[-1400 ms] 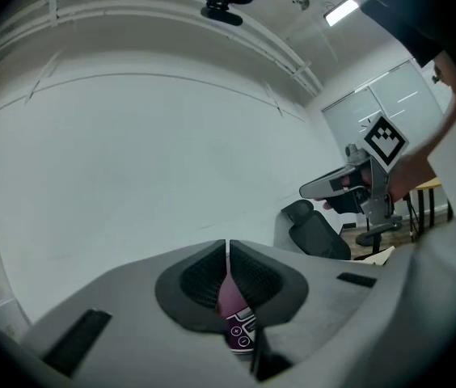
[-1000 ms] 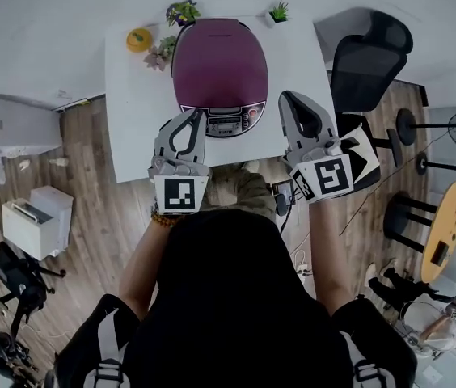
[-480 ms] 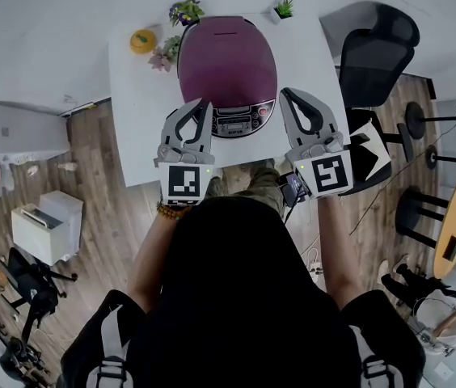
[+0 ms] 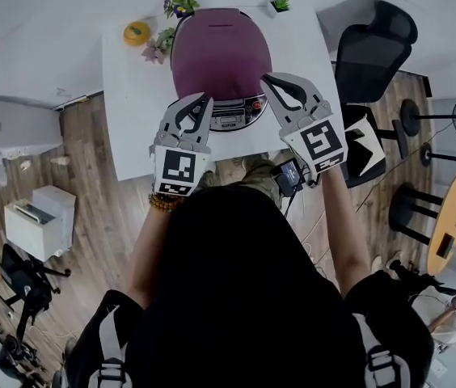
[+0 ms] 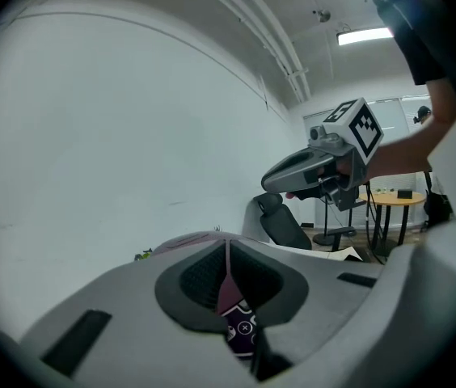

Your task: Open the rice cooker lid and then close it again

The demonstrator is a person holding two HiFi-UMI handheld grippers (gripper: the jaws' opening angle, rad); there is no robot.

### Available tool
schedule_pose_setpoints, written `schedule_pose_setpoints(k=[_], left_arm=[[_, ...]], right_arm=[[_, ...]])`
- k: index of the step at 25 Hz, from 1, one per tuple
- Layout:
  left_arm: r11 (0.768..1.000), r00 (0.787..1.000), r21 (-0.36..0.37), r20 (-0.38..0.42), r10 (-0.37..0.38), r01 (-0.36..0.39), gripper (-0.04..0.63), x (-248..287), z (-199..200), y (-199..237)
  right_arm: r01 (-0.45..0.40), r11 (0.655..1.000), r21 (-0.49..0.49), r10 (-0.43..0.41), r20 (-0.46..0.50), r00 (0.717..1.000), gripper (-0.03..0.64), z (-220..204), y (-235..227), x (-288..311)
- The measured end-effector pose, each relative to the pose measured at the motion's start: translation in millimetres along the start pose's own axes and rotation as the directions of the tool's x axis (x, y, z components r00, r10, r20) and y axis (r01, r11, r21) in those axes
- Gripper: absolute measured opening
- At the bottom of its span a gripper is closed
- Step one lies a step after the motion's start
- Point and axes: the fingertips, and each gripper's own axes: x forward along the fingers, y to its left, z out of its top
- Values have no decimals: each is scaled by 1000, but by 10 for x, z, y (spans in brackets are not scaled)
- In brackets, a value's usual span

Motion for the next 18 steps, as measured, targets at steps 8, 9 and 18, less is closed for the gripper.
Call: schedule_pose_setpoints(k=[8, 9, 18], left_arm=[[998, 996, -21, -75, -52, 50, 35, -26, -196, -128], [998, 995, -26, -79, -57, 55, 35, -17, -219, -145], [998, 991, -46, -122, -58, 53, 35, 93, -402, -173]], right_arm=[[-152, 988, -21, 151, -69, 986, 31, -164, 136, 160], [-191, 982, -7, 190, -79, 979, 31, -191, 176, 186], [-441, 897, -15, 417, -302, 857, 31, -632, 613, 381]])
